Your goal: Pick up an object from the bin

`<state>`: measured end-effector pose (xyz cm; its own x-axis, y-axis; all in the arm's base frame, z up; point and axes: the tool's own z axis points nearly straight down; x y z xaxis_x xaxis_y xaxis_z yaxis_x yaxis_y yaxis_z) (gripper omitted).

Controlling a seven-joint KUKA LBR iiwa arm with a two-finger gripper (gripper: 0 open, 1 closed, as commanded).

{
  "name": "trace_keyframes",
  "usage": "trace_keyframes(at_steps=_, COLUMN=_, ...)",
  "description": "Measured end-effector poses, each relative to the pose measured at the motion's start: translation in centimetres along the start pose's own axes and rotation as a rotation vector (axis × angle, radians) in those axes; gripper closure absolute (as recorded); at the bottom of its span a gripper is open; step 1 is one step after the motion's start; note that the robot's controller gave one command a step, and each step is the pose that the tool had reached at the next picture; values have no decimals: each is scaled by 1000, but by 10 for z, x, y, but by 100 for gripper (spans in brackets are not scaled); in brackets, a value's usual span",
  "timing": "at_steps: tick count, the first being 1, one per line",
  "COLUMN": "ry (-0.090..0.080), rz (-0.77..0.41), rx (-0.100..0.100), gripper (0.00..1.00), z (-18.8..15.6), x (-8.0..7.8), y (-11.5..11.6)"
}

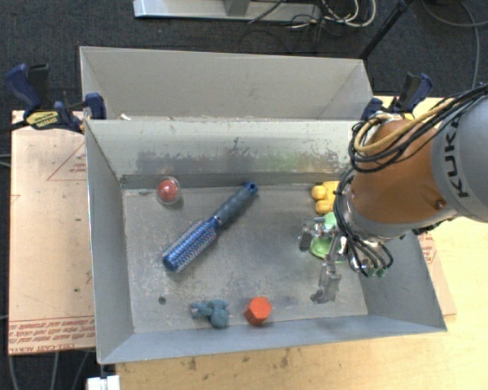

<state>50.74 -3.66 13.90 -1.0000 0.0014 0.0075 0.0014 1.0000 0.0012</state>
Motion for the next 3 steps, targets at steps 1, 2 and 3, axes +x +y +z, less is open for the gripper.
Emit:
trace_keyframes(at_steps=1, ry=-16, rz=203, rx=0, gripper=0, z=-129, x=22, y=-10)
trace_keyframes(at_steps=2, ry=-5, rz=510, rx=0, gripper=0, z=-51, x=-18, y=-67)
trace_keyframes(at_steps=3, ry=-12, rz=573, rx=-1, gripper=0, z=70, x=-54, y=-85)
